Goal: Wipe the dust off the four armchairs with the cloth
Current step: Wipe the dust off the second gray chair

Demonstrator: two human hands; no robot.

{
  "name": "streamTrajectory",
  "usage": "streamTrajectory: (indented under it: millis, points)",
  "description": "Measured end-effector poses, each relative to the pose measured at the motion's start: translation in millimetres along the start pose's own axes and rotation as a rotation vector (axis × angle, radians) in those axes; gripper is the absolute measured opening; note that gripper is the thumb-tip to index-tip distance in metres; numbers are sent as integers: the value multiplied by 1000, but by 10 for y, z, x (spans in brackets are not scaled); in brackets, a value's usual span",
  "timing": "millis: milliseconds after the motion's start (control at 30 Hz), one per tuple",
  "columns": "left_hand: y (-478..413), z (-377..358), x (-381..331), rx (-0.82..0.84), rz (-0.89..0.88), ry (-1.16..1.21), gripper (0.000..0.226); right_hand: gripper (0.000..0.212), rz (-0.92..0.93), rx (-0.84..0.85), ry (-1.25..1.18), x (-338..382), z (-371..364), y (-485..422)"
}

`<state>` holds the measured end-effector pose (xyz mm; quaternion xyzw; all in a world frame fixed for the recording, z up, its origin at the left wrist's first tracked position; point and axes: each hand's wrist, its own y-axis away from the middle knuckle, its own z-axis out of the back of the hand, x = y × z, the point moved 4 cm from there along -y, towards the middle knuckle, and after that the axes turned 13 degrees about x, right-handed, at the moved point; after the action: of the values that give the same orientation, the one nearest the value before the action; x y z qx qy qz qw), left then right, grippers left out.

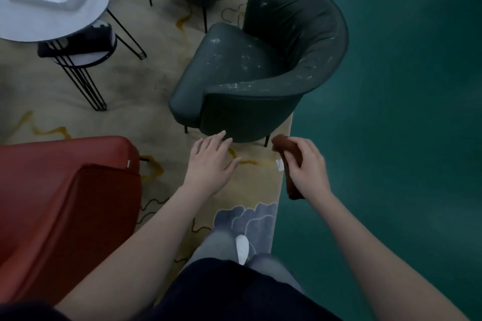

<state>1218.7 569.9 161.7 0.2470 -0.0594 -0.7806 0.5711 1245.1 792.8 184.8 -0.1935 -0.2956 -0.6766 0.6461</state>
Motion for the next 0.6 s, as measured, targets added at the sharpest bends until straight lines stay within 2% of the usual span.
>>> streamTrajectory:
  millis: [233,600]
  points:
    - [-408,110,37,-15,75,37,61,26,72,75,-9,-29,57,-612]
    - [-1555,509,91,-38,169,79,62,27,120,92,45,-96,384,-1807]
